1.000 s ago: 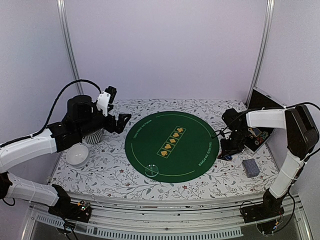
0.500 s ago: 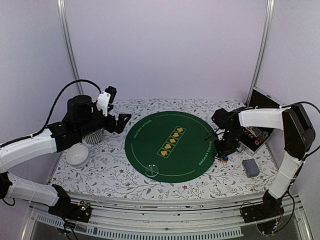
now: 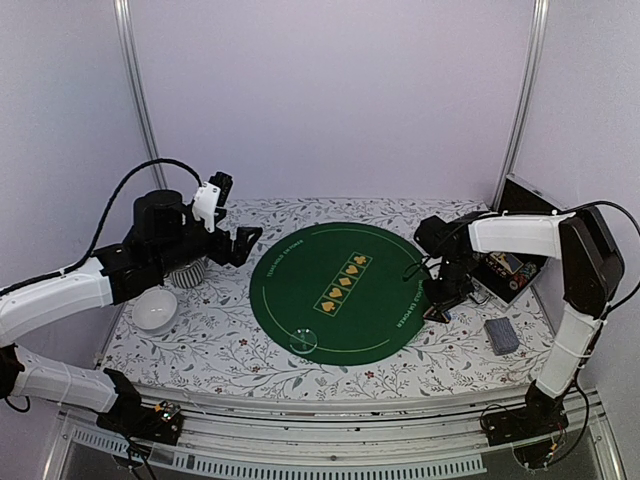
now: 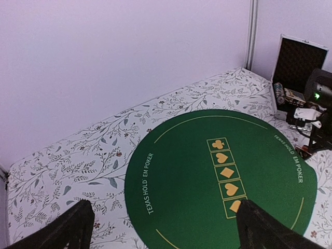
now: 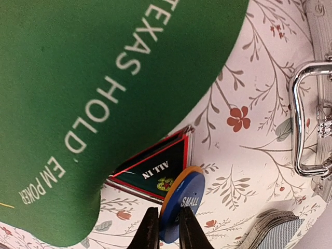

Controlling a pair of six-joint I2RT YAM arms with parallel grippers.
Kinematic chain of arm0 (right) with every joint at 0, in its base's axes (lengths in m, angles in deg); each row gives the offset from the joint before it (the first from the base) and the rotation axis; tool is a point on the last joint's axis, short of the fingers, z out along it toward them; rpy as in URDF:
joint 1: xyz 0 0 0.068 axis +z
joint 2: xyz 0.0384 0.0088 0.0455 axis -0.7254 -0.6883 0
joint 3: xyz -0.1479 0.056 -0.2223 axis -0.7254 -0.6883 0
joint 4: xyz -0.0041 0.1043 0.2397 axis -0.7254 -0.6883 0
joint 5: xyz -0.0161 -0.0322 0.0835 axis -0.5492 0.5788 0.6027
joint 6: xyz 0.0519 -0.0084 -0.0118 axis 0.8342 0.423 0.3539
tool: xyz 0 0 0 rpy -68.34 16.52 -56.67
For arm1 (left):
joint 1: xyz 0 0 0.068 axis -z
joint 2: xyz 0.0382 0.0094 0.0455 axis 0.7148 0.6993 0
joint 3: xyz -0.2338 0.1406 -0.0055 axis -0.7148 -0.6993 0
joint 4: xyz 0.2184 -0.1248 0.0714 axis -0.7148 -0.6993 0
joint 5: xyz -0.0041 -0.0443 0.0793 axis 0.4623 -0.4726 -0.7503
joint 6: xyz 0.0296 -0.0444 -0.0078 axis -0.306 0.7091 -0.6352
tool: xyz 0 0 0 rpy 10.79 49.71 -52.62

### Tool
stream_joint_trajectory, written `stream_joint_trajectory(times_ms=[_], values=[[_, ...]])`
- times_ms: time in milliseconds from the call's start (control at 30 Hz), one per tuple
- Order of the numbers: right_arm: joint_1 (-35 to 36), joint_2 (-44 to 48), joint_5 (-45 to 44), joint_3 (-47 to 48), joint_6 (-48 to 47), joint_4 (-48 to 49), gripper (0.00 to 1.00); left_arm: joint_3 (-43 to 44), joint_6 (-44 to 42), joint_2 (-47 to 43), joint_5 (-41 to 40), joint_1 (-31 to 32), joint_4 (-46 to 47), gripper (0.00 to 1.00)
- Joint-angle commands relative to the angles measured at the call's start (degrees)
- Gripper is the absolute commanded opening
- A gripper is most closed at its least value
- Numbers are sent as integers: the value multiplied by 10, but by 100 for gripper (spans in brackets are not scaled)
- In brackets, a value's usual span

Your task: Distribute texas hold em gaming equipment

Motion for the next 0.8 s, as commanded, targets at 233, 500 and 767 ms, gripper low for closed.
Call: stream_joint_trajectory(times_ms=[233,500,767], values=[[37,-26,-23,38,21,-22,4,-4,-5,-8,5,-2,9,98],[37,-9,-52,41,18,-51,3,-4,-5,-9,6,-2,9,98],[37,22,-32,59,13,-67,3,-3,-4,-9,8,-2,9,98]])
